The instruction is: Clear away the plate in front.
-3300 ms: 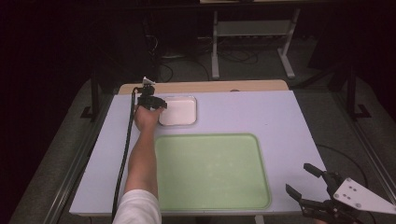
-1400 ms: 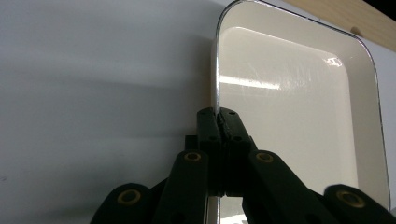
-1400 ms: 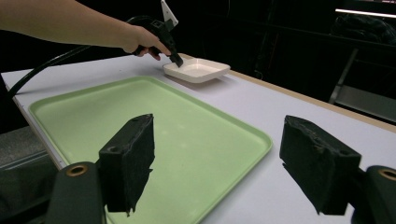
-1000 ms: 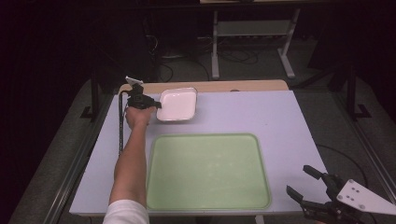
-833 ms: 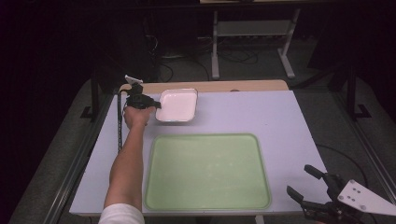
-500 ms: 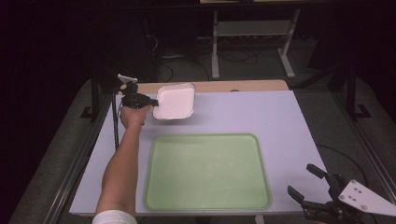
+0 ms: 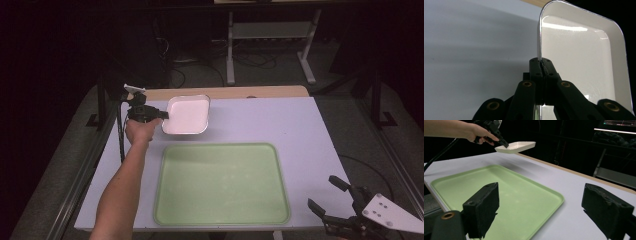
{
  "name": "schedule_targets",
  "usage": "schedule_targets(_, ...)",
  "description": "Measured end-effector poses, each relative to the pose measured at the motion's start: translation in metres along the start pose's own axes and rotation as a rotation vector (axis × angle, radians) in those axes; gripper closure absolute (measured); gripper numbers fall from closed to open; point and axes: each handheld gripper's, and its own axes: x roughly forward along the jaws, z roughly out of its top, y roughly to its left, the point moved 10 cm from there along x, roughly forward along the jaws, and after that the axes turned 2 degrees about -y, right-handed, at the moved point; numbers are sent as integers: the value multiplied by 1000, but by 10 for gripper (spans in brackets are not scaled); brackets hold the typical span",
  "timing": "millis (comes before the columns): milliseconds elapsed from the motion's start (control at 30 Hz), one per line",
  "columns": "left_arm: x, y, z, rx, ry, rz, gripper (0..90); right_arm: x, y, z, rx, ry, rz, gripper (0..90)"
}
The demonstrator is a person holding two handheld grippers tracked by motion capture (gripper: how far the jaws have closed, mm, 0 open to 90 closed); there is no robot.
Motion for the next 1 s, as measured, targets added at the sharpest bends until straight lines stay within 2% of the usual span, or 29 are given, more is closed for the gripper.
schedule_targets(100, -6, -3, -8, -12, -2, -13, 885, 1, 1, 0, -1, 2, 4, 134)
schedule_targets(300, -13, -6, -17, 1, -20, -23, 885, 2, 3, 0, -7, 6, 8, 135)
schedule_targets(533, -17, -7, -28, 2, -16, -41, 885, 2, 2, -1, -2, 6, 6, 134)
schedule_targets(733, -31, -14, -42, 13, -1, -55, 885, 3, 2, -3, 2, 16, 15, 135)
schedule_targets(900, -40, -20, -52, 15, -29, -82, 886, 6, 7, -3, -7, 20, 34, 136)
schedule_targets(1000, -40, -21, -57, 19, -28, -79, 885, 6, 8, -4, -8, 22, 40, 137)
